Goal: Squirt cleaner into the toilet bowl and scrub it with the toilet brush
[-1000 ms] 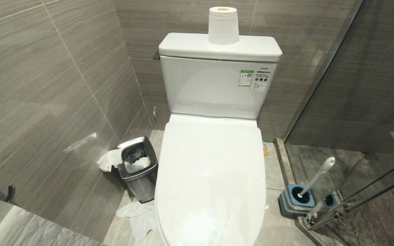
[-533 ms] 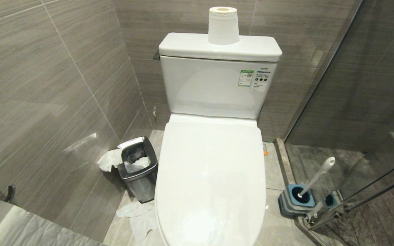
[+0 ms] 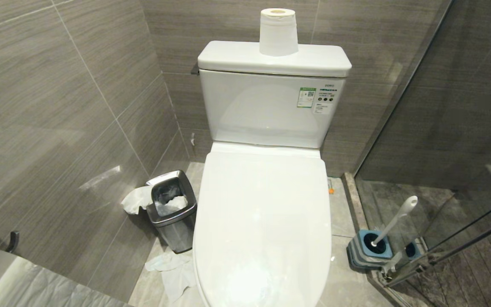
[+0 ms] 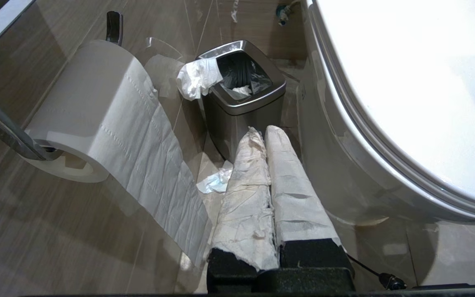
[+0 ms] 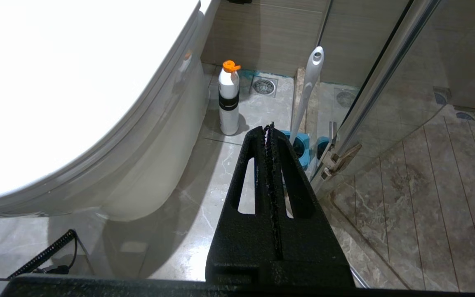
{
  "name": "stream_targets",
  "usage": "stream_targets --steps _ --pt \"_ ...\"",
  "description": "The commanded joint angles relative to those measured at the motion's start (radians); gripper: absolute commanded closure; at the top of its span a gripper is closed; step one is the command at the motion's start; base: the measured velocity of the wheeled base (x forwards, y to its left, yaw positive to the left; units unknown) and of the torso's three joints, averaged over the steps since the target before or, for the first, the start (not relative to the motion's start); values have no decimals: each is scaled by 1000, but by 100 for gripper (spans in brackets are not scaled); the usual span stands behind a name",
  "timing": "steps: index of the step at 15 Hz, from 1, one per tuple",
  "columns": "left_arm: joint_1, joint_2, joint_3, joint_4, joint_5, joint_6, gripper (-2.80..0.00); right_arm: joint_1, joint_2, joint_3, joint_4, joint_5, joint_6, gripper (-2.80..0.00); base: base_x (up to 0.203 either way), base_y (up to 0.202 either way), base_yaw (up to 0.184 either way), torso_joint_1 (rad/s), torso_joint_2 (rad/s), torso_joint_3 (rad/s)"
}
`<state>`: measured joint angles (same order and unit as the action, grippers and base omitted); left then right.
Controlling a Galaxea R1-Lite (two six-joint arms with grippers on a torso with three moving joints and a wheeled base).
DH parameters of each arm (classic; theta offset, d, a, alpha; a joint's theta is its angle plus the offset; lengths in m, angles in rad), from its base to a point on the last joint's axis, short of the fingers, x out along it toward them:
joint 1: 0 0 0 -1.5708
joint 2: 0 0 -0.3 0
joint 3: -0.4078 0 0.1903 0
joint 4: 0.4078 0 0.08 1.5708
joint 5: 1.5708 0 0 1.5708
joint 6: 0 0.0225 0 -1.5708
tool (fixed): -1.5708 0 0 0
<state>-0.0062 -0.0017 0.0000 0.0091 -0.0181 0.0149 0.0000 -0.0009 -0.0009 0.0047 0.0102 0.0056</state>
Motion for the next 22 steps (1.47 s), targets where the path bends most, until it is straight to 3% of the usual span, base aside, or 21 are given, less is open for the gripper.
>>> stream_targets --steps 1,22 --pt "0 2 2 0 0 0 0 0 1 -1 0 1 1 0 0 0 0 0 0 0" --pt "0 2 2 -1 0 0 0 0 1 0 0 1 -1 0 0 0 0 0 0 0"
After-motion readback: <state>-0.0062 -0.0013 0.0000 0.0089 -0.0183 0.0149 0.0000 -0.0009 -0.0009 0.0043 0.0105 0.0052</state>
